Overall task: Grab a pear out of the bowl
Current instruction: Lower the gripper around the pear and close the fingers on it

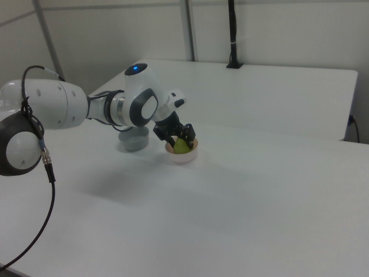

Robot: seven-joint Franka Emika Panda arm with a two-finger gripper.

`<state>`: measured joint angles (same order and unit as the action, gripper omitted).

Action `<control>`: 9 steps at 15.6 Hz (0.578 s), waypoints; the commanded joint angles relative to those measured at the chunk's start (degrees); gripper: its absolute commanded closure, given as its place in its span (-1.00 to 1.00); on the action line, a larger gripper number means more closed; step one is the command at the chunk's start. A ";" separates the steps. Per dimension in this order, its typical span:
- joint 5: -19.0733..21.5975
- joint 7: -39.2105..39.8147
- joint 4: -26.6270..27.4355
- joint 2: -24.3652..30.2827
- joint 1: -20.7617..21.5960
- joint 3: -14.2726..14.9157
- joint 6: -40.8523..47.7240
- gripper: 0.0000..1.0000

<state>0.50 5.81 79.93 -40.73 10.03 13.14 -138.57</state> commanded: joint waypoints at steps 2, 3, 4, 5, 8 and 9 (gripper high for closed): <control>-0.59 2.62 1.02 0.65 0.52 0.31 -1.62 0.46; -0.33 2.62 1.02 0.91 0.52 0.31 -1.62 0.46; -0.15 2.62 1.02 1.44 0.43 0.31 -1.62 0.46; -0.06 2.45 1.02 2.14 0.43 0.39 -1.53 0.46; 1.16 2.19 1.37 5.56 0.52 0.39 -1.36 0.46; 1.95 2.36 2.50 7.23 0.34 0.39 -1.44 0.46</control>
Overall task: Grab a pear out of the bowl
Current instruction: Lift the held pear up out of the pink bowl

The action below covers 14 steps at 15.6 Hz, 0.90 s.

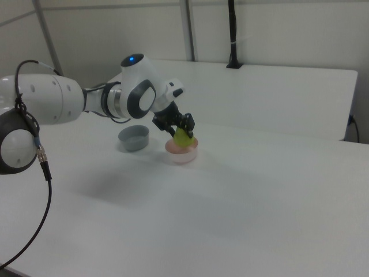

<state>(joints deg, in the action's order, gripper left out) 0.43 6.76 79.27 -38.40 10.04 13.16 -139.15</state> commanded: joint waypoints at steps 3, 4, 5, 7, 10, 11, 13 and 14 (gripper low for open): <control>2.03 1.76 8.42 11.04 0.07 0.38 -0.86 0.46; 2.03 2.29 11.40 13.85 -0.02 0.38 -0.86 0.46; 2.03 3.42 14.39 16.58 -0.10 0.29 -0.86 0.46; 2.03 6.32 21.93 23.60 -1.24 0.29 -0.86 0.46; 2.03 10.01 32.15 33.46 -2.30 0.29 -0.33 0.45; 2.03 10.98 35.04 36.01 -2.56 0.29 -0.25 0.45; 2.03 12.22 39.62 40.23 -2.74 0.29 -0.07 0.44; 2.03 12.22 41.21 41.73 -2.74 0.38 0.37 0.44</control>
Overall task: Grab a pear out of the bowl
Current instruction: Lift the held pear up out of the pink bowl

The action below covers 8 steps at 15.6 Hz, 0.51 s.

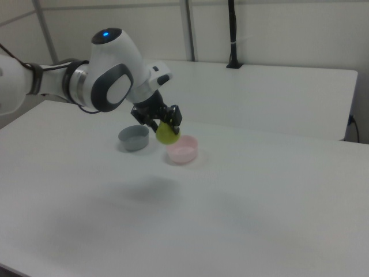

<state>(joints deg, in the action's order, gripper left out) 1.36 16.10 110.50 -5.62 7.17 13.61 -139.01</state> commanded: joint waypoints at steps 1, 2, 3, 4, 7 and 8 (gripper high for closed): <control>1.01 2.89 10.26 9.31 0.12 -0.07 1.89 0.44; 0.93 2.89 10.09 9.13 0.21 -0.07 3.47 0.44; 0.84 2.72 10.09 8.52 0.38 -0.07 3.57 0.44; 0.58 2.71 10.09 7.39 0.56 -0.07 3.57 0.44; -0.04 2.71 10.09 4.22 1.00 -0.07 3.22 0.44; -0.74 2.71 10.00 2.30 2.04 -0.07 2.79 0.44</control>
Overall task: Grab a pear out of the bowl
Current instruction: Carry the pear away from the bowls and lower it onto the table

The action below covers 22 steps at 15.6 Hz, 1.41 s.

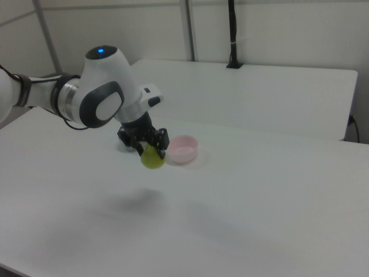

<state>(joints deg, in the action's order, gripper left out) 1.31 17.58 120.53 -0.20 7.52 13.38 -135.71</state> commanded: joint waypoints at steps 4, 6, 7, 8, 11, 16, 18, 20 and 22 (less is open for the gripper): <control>-2.89 0.70 0.06 -7.35 2.86 0.15 -3.42 0.44; -3.67 0.70 0.06 -8.49 2.94 0.15 -3.51 0.44; -4.20 0.61 0.06 -8.85 2.94 0.15 -3.51 0.44; -4.47 0.61 0.06 -9.02 2.94 0.06 -3.51 0.44; -4.91 0.70 -0.03 -9.82 2.94 0.06 -3.51 0.42; -5.88 0.70 -0.11 -9.99 2.86 0.06 -3.42 -0.36; -5.88 0.61 -0.29 -9.82 2.86 0.06 -2.90 -0.63; -5.79 0.17 -0.82 -9.73 2.86 0.06 -2.72 -0.91; -5.79 -0.36 -0.99 -9.55 2.86 0.06 -2.54 -0.99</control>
<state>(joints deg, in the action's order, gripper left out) -3.67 17.80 120.02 -10.16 10.09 13.27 -138.27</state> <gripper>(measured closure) 0.110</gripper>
